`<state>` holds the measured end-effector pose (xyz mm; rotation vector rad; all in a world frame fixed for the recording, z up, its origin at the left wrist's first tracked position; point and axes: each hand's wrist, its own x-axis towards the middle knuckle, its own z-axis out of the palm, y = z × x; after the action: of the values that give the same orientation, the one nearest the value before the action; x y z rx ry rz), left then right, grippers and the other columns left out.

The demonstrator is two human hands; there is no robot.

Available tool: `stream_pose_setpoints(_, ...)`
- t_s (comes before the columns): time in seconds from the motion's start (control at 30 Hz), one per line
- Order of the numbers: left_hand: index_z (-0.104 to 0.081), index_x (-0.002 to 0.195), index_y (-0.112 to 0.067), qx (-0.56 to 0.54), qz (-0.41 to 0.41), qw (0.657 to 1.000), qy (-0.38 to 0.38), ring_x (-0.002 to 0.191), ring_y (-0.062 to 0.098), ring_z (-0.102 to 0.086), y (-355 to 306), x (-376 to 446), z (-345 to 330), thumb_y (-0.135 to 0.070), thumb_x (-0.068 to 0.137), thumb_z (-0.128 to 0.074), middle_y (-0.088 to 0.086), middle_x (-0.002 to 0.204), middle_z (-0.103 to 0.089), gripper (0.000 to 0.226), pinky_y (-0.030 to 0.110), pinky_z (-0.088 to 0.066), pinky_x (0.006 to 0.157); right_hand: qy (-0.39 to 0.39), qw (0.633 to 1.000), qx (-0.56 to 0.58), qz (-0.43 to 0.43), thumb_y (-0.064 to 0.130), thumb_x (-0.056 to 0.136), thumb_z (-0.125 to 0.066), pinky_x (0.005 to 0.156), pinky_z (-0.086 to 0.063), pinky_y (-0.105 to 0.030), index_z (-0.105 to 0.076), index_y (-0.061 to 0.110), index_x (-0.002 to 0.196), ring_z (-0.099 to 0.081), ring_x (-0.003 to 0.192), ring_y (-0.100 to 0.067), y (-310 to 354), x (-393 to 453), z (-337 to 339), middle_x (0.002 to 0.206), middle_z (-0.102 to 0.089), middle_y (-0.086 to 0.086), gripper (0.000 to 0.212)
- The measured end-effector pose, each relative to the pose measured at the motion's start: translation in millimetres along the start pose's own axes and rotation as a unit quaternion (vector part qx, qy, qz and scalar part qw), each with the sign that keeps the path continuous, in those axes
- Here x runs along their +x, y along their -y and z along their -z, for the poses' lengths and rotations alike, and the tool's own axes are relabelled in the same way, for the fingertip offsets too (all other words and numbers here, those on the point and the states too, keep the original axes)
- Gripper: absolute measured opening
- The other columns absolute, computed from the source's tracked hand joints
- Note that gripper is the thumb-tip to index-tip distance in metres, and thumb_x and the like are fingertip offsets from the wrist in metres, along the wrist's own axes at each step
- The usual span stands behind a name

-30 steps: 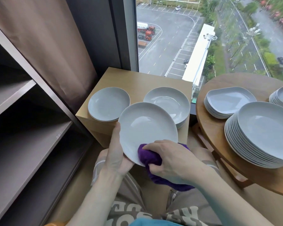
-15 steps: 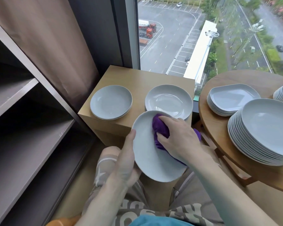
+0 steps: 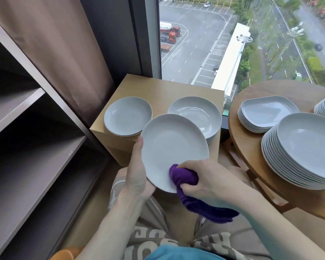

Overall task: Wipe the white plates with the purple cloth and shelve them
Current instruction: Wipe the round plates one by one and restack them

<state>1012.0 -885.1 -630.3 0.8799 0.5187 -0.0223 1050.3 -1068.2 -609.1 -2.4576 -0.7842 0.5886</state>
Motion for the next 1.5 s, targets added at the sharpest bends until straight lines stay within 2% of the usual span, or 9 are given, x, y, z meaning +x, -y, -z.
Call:
stream_pose_setpoints(0.27,-0.063,0.139,-0.02,0.039,-0.013,0.999,0.031,0.124,0.029,-0.067,-3.0,-9.9,-11.1,-0.052,0.109,-0.03,0.008,0.133,-0.071,0.055,0.051,-0.051,0.107,-0.192,0.975,-0.062,-0.093,0.04,0.091,-0.061,0.067,-0.044,-0.034,-0.062,0.028,0.114,-0.057,0.088,-0.019,-23.7,20.7,15.4,0.098,-0.066,0.006,0.025)
stream_pose_setpoints(0.4,-0.076,0.105,-0.017,0.06,-0.01,0.997,0.046,0.094,0.02,-0.078,7.6,-25.1,-23.7,-0.049,0.105,-0.043,0.005,0.103,-0.081,0.047,0.036,-0.061,0.083,-0.266,0.959,-0.052,-0.087,0.036,0.09,-0.064,0.08,-0.045,-0.037,-0.059,0.025,0.127,-0.054,0.106,-0.023,-8.4,30.3,16.3,0.111,-0.066,0.002,0.038)
stream_pose_setpoints(0.47,-0.073,0.121,-0.017,0.053,-0.002,0.997,0.05,0.113,0.024,-0.073,14.2,-23.3,-24.3,-0.059,0.097,-0.04,0.008,0.12,-0.077,0.058,0.04,-0.056,0.098,-0.285,0.957,-0.043,-0.042,0.034,0.088,-0.067,0.084,-0.047,-0.039,-0.06,0.025,0.128,-0.055,0.107,-0.023,1.8,31.6,13.2,0.115,-0.068,0.004,0.042)
stream_pose_setpoints(0.57,-0.062,0.141,-0.018,0.022,0.022,0.999,0.044,0.13,0.028,-0.063,18.0,-18.0,-24.5,-0.066,0.095,-0.037,0.013,0.136,-0.068,0.071,0.044,-0.046,0.112,-0.277,0.959,-0.042,0.034,0.031,0.081,-0.071,0.083,-0.05,-0.037,-0.062,0.024,0.13,-0.059,0.107,-0.023,15.8,28.5,10.3,0.116,-0.07,0.006,0.05)
stream_pose_setpoints(0.67,-0.073,0.126,-0.016,-0.044,0.025,0.998,0.039,0.126,0.03,-0.066,18.1,-12.6,-23.2,-0.065,0.1,-0.036,0.016,0.131,-0.071,0.067,0.047,-0.047,0.11,-0.235,0.967,-0.04,0.094,0.034,0.081,-0.066,0.077,-0.048,-0.032,-0.061,0.027,0.132,-0.057,0.097,-0.02,29.6,18.6,5.8,0.108,-0.069,0.009,0.052)
stream_pose_setpoints(0.87,-0.077,0.099,-0.008,-0.045,0.047,0.998,-0.002,0.086,0.028,-0.078,-0.5,-10.2,-30.9,-0.072,0.094,-0.046,0.016,0.1,-0.079,0.072,0.039,-0.063,0.074,-0.127,0.982,-0.06,0.124,0.039,0.084,-0.061,0.08,-0.048,-0.034,-0.058,0.034,0.127,-0.05,0.094,-0.013,37.1,3.8,2.9,0.102,-0.065,0.013,0.043)
stream_pose_setpoints(1.07,-0.066,0.132,-0.013,-0.101,0.004,0.995,0.016,0.122,0.04,-0.066,-13.0,0.7,-21.3,-0.054,0.102,-0.049,0.019,0.133,-0.069,0.054,0.058,-0.046,0.11,-0.067,0.99,-0.093,0.078,0.043,0.087,-0.057,0.084,-0.052,-0.035,-0.06,0.034,0.119,-0.054,0.1,-0.013,17.4,-4.3,8.6,0.107,-0.066,0.012,0.034)
stream_pose_setpoints(1.3,-0.084,0.104,-0.029,-0.076,-0.033,0.996,0.034,0.113,0.033,-0.072,-10.4,-10.8,-9.9,-0.04,0.108,-0.042,0.011,0.126,-0.074,0.044,0.056,-0.051,0.103,-0.155,0.984,-0.066,-0.056,0.039,0.088,-0.061,0.06,-0.046,-0.029,-0.064,0.031,0.102,-0.059,0.081,-0.015,-16.7,12.6,20.1,0.089,-0.066,0.012,0.016)
stream_pose_setpoints(1.5,-0.081,0.113,-0.024,-0.047,-0.001,0.998,0.049,0.114,0.03,-0.072,2.3,-23.5,-12.1,-0.046,0.106,-0.043,0.012,0.128,-0.073,0.045,0.05,-0.053,0.101,-0.244,0.964,-0.062,-0.08,0.035,0.089,-0.063,0.077,-0.049,-0.039,-0.062,0.025,0.116,-0.053,0.097,-0.022,-6.4,33.1,20.7,0.102,-0.066,0.005,0.029)
